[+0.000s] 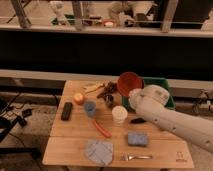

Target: Stack bowls into tray

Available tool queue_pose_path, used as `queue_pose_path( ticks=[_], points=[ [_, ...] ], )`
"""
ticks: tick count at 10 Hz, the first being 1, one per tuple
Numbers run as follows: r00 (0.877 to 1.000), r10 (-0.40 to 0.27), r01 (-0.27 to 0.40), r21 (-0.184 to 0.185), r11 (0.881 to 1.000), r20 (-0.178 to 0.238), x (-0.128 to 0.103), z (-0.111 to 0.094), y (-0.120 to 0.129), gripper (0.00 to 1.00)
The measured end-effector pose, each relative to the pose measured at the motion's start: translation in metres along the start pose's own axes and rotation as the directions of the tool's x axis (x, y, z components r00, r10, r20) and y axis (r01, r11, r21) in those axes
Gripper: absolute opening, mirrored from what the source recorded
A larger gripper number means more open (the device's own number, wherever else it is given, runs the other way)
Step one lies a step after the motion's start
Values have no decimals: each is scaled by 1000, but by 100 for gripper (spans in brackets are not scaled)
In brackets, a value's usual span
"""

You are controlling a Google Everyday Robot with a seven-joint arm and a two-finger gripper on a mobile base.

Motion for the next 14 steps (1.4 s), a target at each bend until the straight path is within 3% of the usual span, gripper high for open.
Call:
queue_pose_path(
  ticks=[5, 8, 11, 14],
  points=[
    [997, 56, -53, 56, 997, -55, 38, 15, -19, 0],
    [988, 96, -87, 75, 993, -124, 83, 16, -23, 0],
    [974, 130, -120, 67, 991, -187, 124, 31, -9, 0],
    [971, 138, -133, 37, 990, -196, 127, 66, 10, 0]
  ],
)
